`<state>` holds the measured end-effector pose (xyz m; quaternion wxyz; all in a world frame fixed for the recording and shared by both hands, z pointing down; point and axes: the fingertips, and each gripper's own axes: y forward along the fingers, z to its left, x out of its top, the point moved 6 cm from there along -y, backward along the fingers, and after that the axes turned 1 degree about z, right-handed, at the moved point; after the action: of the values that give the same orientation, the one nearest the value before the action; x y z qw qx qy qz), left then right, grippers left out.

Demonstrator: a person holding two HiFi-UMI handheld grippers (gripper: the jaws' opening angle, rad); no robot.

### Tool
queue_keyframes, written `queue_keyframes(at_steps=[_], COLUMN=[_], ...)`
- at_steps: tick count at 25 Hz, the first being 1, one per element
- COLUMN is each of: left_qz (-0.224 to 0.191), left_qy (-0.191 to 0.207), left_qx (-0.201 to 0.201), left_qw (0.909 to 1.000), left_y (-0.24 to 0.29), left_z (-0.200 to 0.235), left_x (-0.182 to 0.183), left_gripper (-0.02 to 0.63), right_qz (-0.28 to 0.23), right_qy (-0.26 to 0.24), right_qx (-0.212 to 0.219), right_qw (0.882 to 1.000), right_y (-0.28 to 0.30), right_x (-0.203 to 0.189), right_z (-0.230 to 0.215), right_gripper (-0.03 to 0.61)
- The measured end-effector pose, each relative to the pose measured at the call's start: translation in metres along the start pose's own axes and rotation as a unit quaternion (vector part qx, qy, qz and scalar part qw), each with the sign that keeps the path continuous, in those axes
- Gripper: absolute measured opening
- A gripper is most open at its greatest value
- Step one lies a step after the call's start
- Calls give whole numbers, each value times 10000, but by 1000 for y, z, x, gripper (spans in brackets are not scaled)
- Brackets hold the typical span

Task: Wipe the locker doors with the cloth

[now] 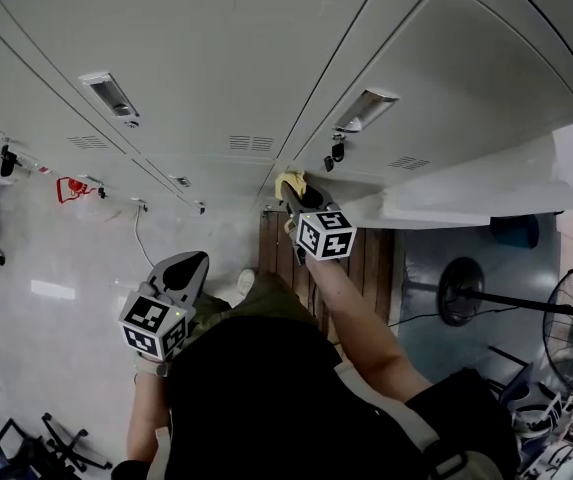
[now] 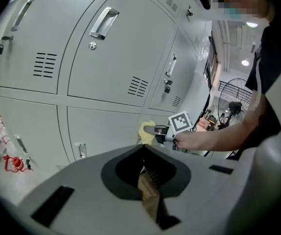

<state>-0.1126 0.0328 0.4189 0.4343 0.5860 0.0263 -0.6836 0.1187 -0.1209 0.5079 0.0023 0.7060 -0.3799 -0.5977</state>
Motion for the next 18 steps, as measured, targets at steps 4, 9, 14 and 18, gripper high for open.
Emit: queue_keyframes(at_steps=[4, 9, 14, 18], left_qz=[66, 154, 223, 266], left_qy=[22, 32, 58, 92], left_qx=[-32, -94, -177, -252], left_qw=[10000, 9998, 9996, 9993], left_y=[3, 8, 15, 22], left_z=[-2, -5, -9, -13], left_x=[-2, -5, -7, -7], left_gripper=[9, 9, 9, 9], right_qz=[51, 75, 102, 143], right_qy=[43, 140, 258, 245], right_qx=[-139, -333, -547, -685], right_qw=[9999, 9993, 9981, 9972], right_y=[-2, -9, -20, -30], right_x=[-6, -13, -16, -17], right_z=[-12, -32, -55, -72], right_gripper=[104, 104, 107, 109])
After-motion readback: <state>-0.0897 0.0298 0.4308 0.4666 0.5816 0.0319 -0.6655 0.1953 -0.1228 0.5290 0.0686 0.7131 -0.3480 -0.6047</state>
